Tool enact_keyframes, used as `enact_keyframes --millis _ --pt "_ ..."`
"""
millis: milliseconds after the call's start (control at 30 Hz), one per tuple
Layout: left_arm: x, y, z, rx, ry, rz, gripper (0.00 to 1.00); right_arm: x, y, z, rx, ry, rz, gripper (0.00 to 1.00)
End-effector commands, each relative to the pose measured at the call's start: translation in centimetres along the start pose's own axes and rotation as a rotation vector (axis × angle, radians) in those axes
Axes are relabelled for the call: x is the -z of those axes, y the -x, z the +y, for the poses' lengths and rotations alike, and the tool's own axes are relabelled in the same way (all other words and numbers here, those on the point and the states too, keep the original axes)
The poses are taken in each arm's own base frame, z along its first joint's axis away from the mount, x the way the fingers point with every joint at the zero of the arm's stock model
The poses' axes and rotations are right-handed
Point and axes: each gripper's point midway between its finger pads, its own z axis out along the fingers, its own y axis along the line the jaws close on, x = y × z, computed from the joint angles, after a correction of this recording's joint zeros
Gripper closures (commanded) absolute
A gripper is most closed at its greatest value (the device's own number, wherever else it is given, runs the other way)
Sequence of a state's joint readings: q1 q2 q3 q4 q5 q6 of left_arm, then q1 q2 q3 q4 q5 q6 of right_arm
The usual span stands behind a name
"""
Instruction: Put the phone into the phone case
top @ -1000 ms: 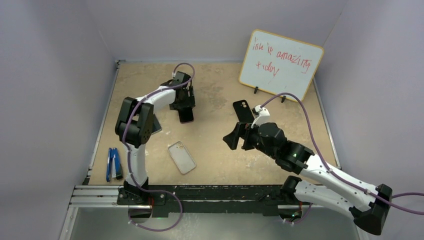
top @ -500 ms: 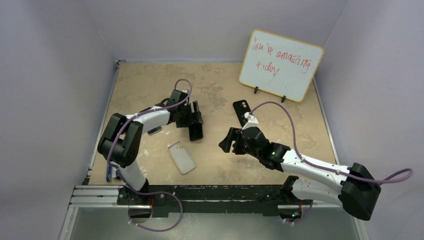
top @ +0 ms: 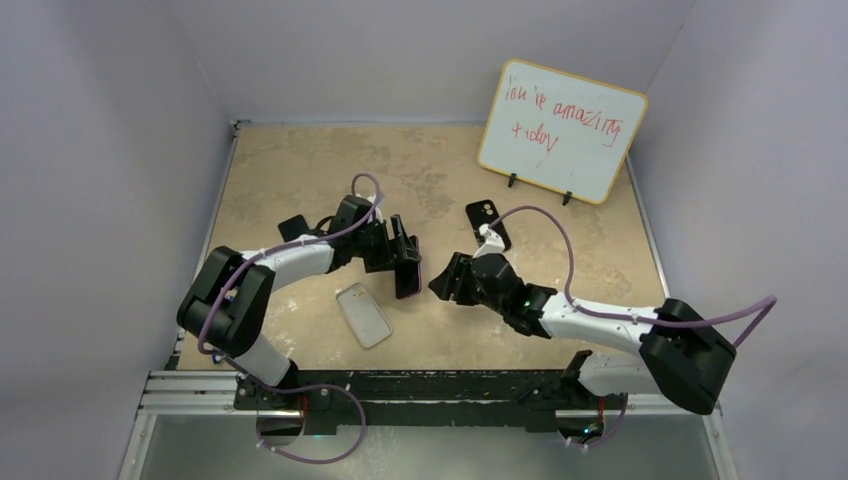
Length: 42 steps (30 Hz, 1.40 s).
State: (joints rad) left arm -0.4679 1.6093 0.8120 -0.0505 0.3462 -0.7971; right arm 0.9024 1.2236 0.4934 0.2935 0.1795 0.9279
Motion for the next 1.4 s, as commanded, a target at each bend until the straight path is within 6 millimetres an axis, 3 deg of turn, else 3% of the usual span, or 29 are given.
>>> enact_keyframes --millis 0,300,567,800,900,967,1267,1367 --pt "1.5 1.0 -4.4 -0.020 -0.174 -0.053 0.52 -1.1 1.1 3.0 -0.027 0.085 -0.018 0.45" --pt "1.6 -0.4 -4.4 -0.022 -0.196 -0.049 0.53 -2.8 0.0 3.5 -0.036 0.100 0.034 0.50" --pt "1.4 -0.8 -4.5 -0.016 -0.207 -0.047 0.53 -3.4 -0.6 3.0 -0.058 0.082 0.049 0.47" --pt "1.6 -1.3 -4.9 -0.020 -0.229 -0.042 0.53 -4.0 -1.5 2.8 -0.063 0.084 0.082 0.62" --pt "2.0 -1.4 -5.3 -0.028 -0.240 -0.048 0.52 -4.0 -1.5 3.0 -0.060 0.088 0.088 0.85" --pt "2.3 -1.4 -5.3 -0.030 -0.236 -0.056 0.50 -3.8 -1.5 3.0 -0.058 0.090 0.086 1.00" --pt "4.6 -0.6 -5.2 -0.077 -0.171 -0.104 0.20 -2.7 -0.8 2.2 -0.065 0.066 0.042 1.00" --pt "5.8 -0.9 -4.4 -0.092 -0.106 -0.100 0.16 -2.2 -0.5 1.7 -0.059 0.053 0.023 1.00"
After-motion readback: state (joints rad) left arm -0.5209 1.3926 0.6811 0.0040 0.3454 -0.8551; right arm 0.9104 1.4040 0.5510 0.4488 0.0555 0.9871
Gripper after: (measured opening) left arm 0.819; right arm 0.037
